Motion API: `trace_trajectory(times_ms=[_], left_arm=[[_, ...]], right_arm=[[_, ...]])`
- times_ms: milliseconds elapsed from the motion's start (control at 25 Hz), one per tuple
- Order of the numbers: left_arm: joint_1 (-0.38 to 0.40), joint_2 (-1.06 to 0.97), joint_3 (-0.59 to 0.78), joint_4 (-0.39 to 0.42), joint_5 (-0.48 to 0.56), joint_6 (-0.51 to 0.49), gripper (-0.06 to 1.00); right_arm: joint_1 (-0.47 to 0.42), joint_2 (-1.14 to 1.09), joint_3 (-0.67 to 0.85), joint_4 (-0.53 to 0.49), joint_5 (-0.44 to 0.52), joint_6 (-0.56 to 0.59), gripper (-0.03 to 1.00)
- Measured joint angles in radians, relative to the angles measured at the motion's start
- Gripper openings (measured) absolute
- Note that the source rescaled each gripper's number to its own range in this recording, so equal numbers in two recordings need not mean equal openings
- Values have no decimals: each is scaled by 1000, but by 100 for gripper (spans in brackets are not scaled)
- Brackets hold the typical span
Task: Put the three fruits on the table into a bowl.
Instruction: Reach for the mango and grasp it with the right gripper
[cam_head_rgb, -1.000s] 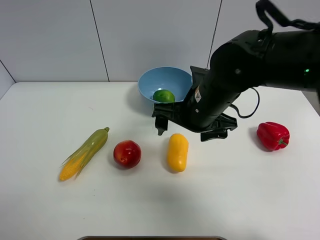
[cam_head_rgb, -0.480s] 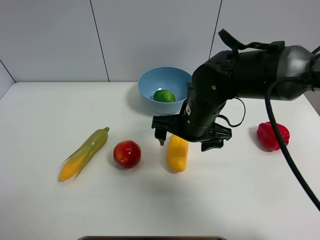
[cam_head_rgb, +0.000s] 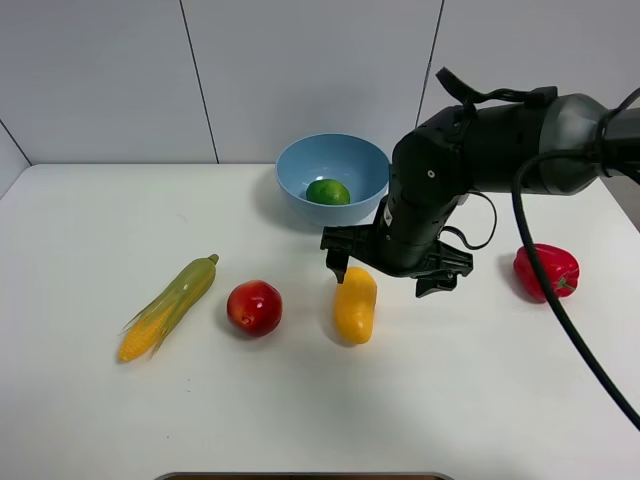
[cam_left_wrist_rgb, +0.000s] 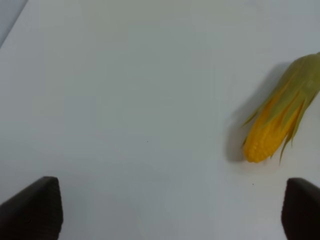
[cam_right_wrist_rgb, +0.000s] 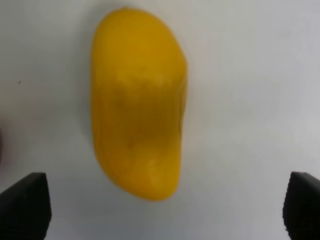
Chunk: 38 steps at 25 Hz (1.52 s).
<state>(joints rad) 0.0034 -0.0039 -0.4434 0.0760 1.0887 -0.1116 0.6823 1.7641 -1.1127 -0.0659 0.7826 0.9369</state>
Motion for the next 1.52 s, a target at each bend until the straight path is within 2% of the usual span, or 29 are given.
trace_trajectory(times_ms=[200,440,1240,1520], left_arm=[[0,0,0,0,0,0,71],[0,0,0,0,0,0,71],[0,0,0,0,0,3,70],[0,0,0,0,0,3,70]], right_arm=[[-1,50,0,5,-29,-8,100],[-1,104,0,46,-113,-31,100],[-34,213,0,36,-145,-45,100],[-39,244,0,29,-192,-48,100]])
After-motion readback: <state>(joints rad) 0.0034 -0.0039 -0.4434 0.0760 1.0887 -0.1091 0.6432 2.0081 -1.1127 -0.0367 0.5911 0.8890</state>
